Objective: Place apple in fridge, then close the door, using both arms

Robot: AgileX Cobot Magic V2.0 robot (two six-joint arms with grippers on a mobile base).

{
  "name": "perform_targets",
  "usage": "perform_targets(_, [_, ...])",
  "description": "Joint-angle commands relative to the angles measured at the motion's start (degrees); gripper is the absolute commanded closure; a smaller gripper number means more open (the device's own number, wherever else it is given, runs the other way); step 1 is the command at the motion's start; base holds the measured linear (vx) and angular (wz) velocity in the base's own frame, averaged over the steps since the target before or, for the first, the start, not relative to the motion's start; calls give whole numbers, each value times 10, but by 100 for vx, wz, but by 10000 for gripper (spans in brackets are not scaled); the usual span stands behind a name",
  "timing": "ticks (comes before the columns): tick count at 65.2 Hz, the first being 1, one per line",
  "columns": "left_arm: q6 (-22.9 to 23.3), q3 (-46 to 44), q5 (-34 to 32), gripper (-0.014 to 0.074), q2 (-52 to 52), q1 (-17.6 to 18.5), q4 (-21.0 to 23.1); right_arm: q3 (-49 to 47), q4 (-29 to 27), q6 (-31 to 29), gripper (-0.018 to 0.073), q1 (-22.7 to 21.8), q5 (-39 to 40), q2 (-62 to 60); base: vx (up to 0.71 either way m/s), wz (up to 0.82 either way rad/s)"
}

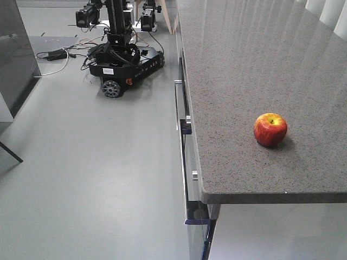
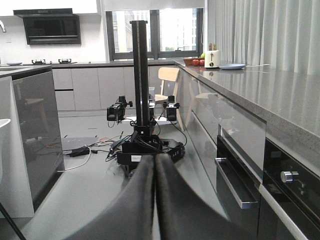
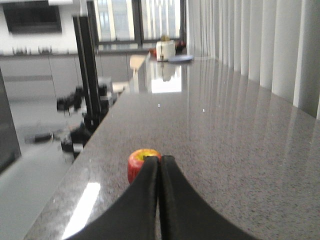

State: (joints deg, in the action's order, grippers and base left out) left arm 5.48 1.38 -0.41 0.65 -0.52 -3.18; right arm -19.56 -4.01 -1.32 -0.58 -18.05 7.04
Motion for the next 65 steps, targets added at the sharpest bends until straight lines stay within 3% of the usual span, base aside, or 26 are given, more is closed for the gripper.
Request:
perform_targets(1, [1, 16, -42, 602, 9, -1, 6, -90, 7, -28, 561, -3, -53, 58, 0, 0])
perform_targets(21, [1, 16, -42, 602, 9, -1, 6, -265, 7, -28, 561, -3, -197, 250, 0, 0])
perform_targets(35, [1, 16, -42, 602, 9, -1, 6, -310, 4, -31, 504, -3, -214, 359, 0, 0])
perform_targets(45, [1, 16, -42, 602, 9, -1, 6, -314, -16, -35, 309, -3, -212, 423, 0, 0])
perform_targets(58, [1, 16, -42, 602, 9, -1, 6, -315, -43, -70, -48, -3, -202, 494, 0, 0])
perform_targets(65, [1, 16, -42, 602, 9, -1, 6, -329, -53, -86, -144, -3, -209, 539, 0, 0])
